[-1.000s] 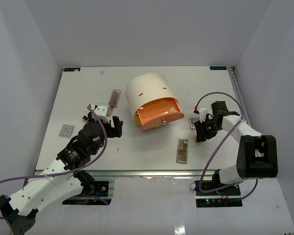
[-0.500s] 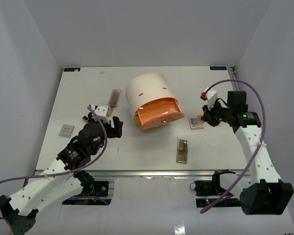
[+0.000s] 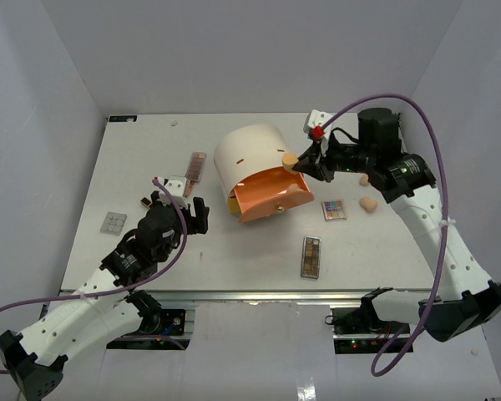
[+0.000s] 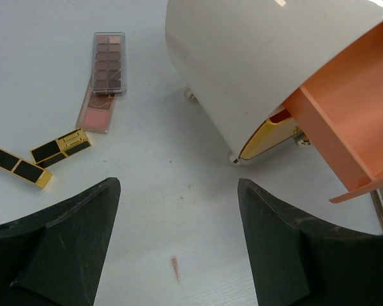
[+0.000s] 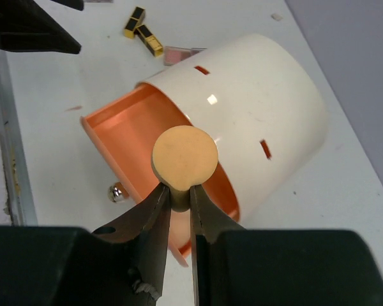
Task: Organize the makeup
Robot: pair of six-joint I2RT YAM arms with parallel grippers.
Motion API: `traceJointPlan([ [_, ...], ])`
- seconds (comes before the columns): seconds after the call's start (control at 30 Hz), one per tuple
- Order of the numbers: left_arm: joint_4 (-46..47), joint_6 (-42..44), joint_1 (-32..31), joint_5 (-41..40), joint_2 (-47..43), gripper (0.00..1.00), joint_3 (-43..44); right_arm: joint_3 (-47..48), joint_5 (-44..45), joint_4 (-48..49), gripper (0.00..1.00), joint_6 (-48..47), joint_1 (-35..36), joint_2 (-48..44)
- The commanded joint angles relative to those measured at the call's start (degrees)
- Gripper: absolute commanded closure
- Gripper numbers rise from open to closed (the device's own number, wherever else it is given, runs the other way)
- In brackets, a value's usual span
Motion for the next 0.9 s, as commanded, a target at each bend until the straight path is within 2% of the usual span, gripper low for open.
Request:
traceJointPlan([
  [0.0,0.34,-0.39,0.2,-0.84,-0.5,0.15,-0.24,3.16,2.82,2.16,0.78,2.7,3.63,3.49],
  [0.17,0.36,-0.39,0.38,-0.74,-0.42,0.15,-0.22,2.43,5.04,1.96,0.75,1.45,8.75,5.47],
  [0.4,0.36,-0.3,0.59,-0.34,-0.74,0.15,-0.13,1.97,6.86,1.44,0.64,0.84,10.69,8.81],
  [0.63,0.44,-0.29,0.65,0.08,-1.37,0.15,-0.22,0.11,9.73,1.36,0.58,0.2,10.96,10.03],
  [0.87,0.44,-0.21,0.71,0.74,-1.26,0.15,-0.13,0.03,12.57,1.13,0.38,-0.38,11.35,10.2],
])
